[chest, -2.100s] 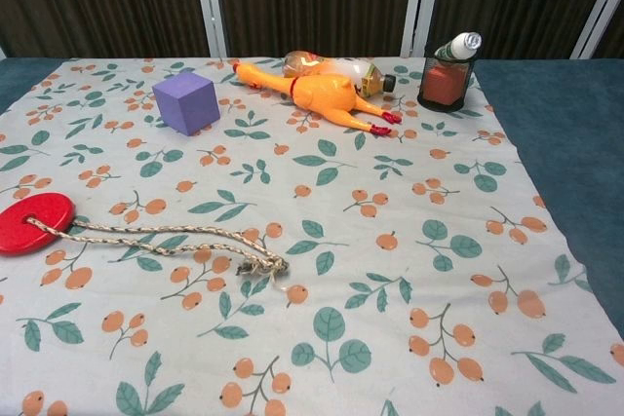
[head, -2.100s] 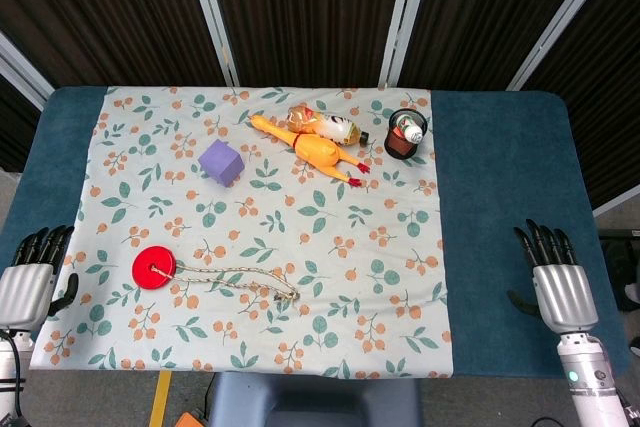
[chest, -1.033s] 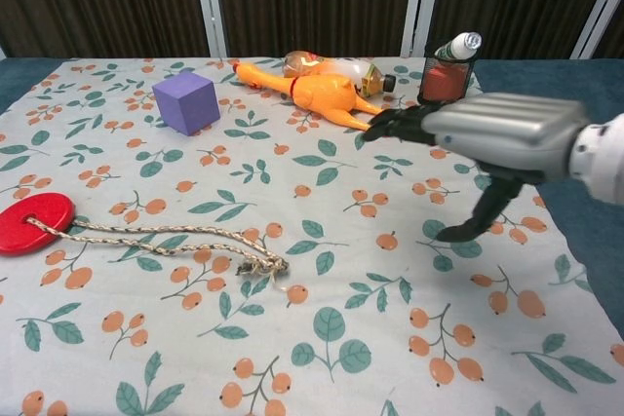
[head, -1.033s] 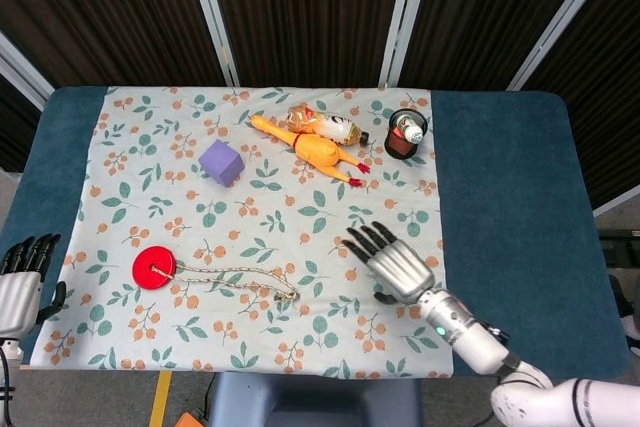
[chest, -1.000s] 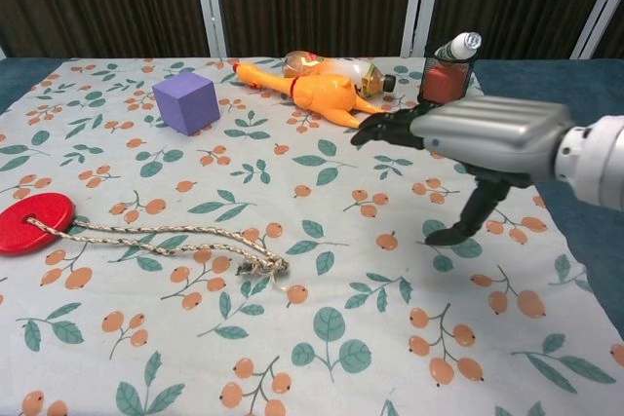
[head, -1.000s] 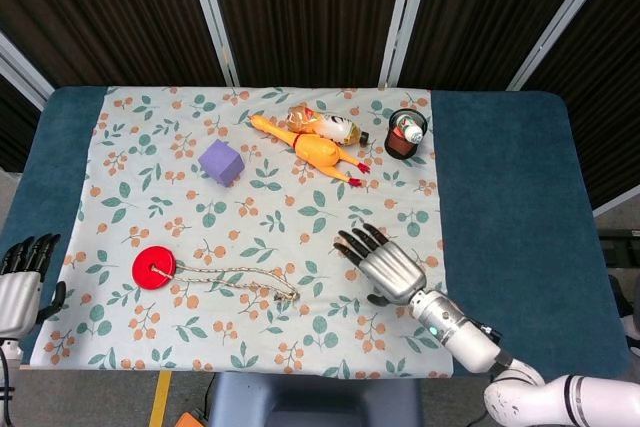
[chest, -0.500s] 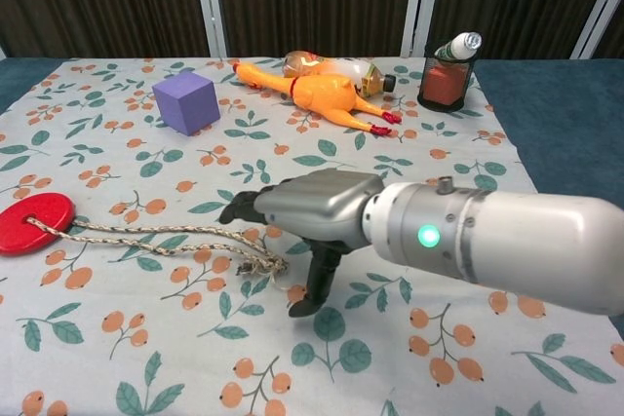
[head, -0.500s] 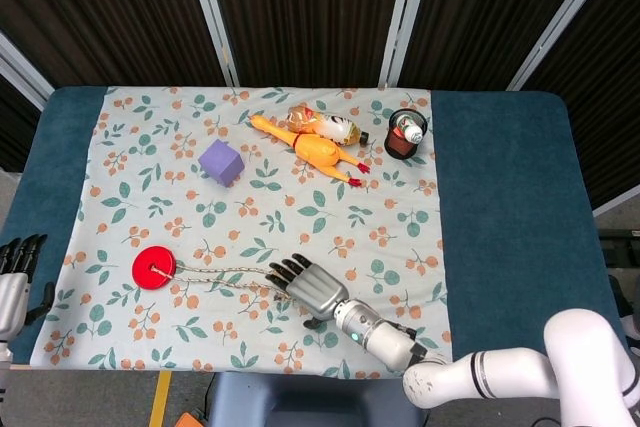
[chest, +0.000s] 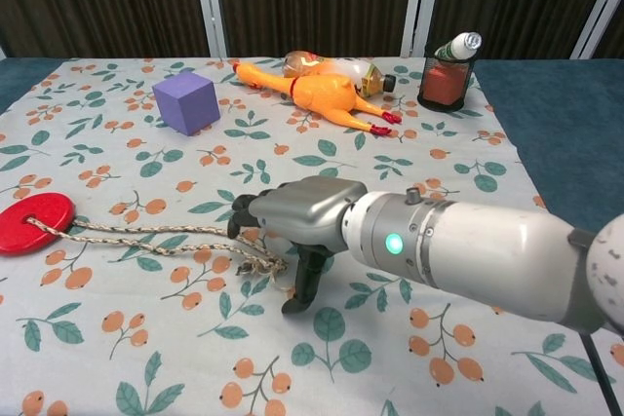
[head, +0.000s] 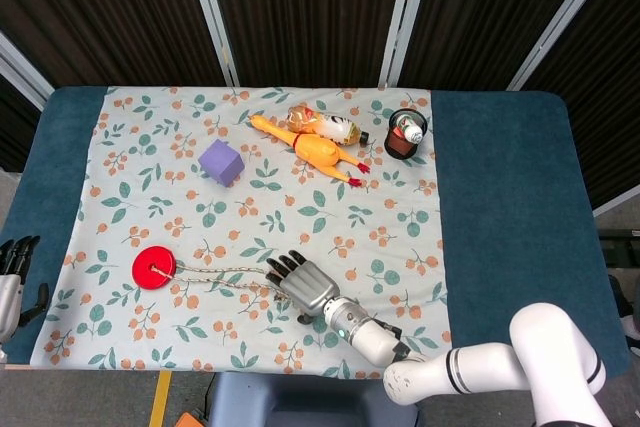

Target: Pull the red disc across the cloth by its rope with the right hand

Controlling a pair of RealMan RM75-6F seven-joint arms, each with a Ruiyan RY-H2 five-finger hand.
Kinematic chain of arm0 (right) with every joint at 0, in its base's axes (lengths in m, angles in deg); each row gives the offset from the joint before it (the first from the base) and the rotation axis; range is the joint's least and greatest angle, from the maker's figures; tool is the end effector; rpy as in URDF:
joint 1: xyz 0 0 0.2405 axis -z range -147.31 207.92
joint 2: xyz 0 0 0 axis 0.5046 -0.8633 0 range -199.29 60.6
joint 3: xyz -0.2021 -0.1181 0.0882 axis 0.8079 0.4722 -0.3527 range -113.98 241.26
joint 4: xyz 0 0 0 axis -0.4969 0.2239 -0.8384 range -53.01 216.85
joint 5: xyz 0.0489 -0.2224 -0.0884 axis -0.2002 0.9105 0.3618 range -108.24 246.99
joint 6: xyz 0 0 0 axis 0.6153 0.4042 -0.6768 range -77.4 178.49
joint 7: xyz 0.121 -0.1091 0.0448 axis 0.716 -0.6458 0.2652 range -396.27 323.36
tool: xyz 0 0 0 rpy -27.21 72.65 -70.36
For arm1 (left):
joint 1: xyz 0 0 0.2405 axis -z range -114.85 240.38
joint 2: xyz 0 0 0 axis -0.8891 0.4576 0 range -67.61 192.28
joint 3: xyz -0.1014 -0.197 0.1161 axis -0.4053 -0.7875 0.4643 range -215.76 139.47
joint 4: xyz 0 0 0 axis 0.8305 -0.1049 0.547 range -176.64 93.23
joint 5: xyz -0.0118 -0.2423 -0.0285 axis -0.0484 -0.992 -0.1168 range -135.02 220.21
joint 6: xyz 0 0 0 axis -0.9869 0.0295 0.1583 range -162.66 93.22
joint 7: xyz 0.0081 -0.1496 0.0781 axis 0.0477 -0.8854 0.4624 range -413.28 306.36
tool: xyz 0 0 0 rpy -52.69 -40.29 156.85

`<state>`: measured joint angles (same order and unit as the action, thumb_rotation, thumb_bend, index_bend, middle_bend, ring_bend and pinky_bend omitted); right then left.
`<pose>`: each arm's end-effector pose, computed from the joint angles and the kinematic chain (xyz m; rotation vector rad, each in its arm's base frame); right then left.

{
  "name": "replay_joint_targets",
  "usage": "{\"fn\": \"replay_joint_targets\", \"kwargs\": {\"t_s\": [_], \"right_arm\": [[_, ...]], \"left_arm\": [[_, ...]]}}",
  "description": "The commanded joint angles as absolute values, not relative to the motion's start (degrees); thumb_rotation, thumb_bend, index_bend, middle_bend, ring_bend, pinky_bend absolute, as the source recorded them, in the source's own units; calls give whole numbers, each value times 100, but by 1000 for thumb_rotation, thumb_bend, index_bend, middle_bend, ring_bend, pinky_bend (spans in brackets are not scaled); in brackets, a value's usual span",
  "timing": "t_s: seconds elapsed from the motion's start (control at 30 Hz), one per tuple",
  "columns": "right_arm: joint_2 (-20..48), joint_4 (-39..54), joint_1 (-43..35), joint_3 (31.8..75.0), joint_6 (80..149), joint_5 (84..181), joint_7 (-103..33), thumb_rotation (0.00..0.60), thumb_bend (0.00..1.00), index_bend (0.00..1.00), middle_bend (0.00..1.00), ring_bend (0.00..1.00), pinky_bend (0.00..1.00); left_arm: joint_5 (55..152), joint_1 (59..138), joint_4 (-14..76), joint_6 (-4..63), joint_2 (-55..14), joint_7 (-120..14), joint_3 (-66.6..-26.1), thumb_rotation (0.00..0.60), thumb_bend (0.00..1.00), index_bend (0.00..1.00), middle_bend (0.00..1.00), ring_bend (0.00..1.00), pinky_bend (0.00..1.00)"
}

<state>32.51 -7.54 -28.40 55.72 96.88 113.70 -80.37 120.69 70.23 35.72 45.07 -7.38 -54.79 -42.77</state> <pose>-0.0219 -0.2943 -0.1672 2.3403 -0.8440 0.7388 -0.3802 0.2345 0.1286 -1.3230 -0.8715 -0.7435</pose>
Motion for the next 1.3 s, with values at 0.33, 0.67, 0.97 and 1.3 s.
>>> {"fn": "replay_joint_targets", "kwargs": {"t_s": [0.33,0.67,0.97,1.3], "right_arm": [[3267,-711,-2944,5649,9752,11413,-7698,600,296,633,0,0,0],[3223,-732,-2848,5661,10040,11669,-7392,600,461,933,0,0,0],[2805,-1035,-2380,5905,10689,12214,-7171,600,718,1000,38,0,0],[1354,-1379,-1384,6297,11657,12902,-6544,600,752,1000,47,0,0]], "left_arm": [[12097,7021,3594,4516,-723,-5480,-4296,600,527,0,52,0,90],[12099,7029,3632,4485,-708,-5502,-4308,600,528,0,53,0,90],[12151,7035,3681,4478,-703,-5561,-4295,600,528,0,53,0,90],[12276,7064,3814,4511,-703,-5470,-4260,600,527,0,53,0,90]]}}
